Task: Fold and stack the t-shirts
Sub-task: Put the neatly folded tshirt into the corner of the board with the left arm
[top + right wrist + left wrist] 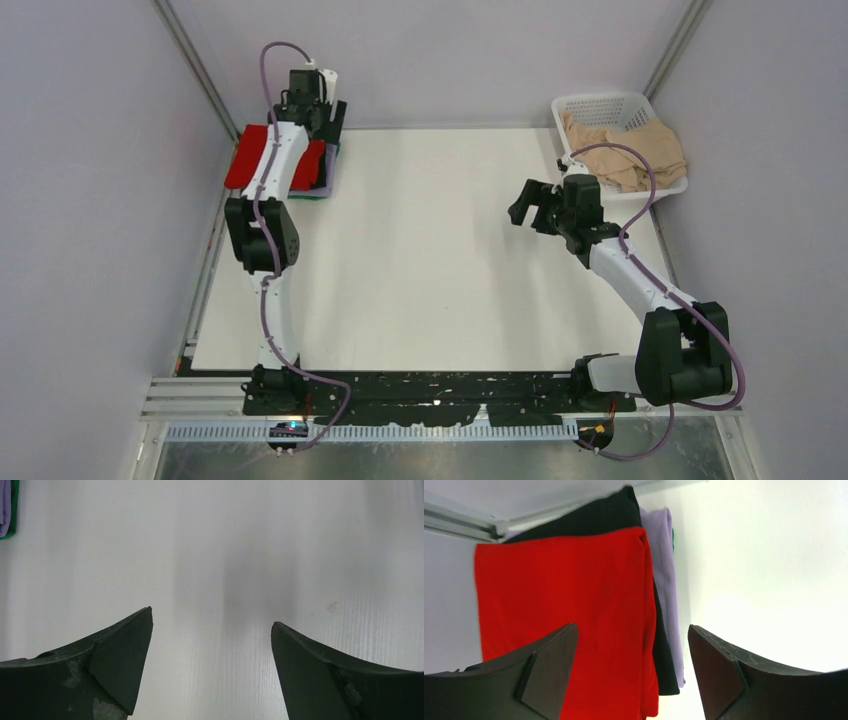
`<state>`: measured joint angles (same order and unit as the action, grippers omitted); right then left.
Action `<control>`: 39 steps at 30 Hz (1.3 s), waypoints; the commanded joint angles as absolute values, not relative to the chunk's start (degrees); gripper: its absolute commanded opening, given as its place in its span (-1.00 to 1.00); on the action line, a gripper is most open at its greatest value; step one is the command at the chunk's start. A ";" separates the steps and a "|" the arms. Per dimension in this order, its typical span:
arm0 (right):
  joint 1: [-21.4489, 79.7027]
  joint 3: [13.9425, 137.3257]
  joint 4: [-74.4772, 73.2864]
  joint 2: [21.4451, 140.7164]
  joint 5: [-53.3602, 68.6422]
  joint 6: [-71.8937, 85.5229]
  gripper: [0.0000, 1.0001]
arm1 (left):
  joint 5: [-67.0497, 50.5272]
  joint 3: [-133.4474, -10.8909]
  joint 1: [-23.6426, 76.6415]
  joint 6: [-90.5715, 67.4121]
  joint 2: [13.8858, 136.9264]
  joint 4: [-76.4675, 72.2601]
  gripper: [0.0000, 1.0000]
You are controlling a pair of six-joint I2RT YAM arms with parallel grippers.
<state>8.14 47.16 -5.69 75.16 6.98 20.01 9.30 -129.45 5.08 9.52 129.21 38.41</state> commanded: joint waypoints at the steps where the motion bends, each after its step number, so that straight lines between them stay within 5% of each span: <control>1: 7.96 48.34 -4.35 74.82 6.78 19.17 0.91 | 7.20 -131.11 3.69 11.69 131.12 41.23 0.67; 10: 8.00 48.72 -4.60 75.84 6.76 19.16 0.91 | 15.17 -130.55 4.75 13.37 134.28 39.75 0.42; 27: 7.93 49.49 -5.09 76.74 6.71 18.92 0.91 | 18.76 -131.03 4.75 14.94 137.47 39.55 0.33; 36: 7.99 49.63 -5.10 76.70 6.47 18.92 0.91 | 19.45 -133.06 4.76 13.33 138.07 40.10 -0.52; 39: 8.05 49.78 -5.18 77.13 6.54 18.90 0.91 | 19.26 -134.40 4.81 12.14 137.71 40.40 -0.67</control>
